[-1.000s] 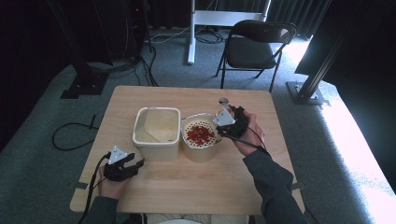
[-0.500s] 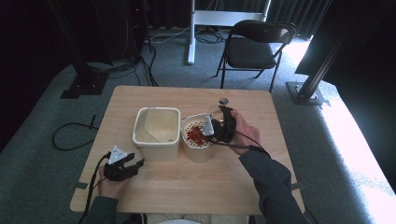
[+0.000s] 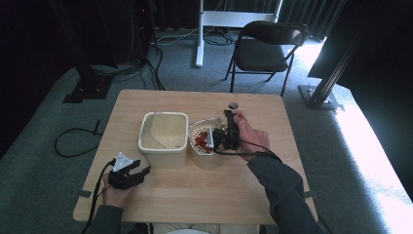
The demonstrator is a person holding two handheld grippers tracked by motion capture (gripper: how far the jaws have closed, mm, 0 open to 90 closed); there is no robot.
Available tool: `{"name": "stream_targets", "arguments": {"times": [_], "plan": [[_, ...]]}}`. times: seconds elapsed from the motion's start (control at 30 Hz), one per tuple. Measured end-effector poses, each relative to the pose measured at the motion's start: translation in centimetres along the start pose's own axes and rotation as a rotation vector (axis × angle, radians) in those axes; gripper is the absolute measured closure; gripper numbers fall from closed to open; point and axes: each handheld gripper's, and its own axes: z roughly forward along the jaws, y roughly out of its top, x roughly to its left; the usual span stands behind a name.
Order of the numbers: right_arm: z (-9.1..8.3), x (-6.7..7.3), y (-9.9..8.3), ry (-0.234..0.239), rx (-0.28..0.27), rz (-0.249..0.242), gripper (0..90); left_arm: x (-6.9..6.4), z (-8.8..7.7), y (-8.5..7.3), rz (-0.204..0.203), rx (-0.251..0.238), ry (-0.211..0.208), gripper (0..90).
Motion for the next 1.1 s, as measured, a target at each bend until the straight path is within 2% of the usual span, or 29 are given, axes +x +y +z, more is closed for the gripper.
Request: {"name": "stream_targets", "arguments": {"times": [0.13,0.3,0.67,0.77,0.93,1.03,1.1], "plan": [[-0.1,0.2,0.3,-0.029,0.0,-0.057,34.5,0.0,0.0,0.0,-0.001,0.001,-0.001,47.8],[-0.3,0.2,0.4,-0.054,0.013,-0.105,34.5,0.0,0.0,0.0,-0.001,-0.001,0.0,47.8],[-0.6,0.3,1.0,-0.064,-0.001,-0.141,34.5,0.0,0.2,0.0,-0.004,0.002,0.0,47.8],[-1.2,0.6,1.4,-0.07,-0.023,-0.176,34.5,-0.1,0.2,0.0,0.001,0.003,0.0,47.8],[-0.7,0.7,1.3,-0.083,0.011,-0.2,34.5,0.0,0.1,0.0,-0.002,0.003,0.001,47.8],[-1.1,1.2,1.6,-0.071,-0.019,-0.227,34.5,-0.1,0.2,0.0,0.002,0.004,0.001,47.8],[-1.0,1.2,1.3,-0.068,-0.012,-0.215,34.6,-0.1,0.1,0.0,0.001,0.004,0.003,47.8]]}}
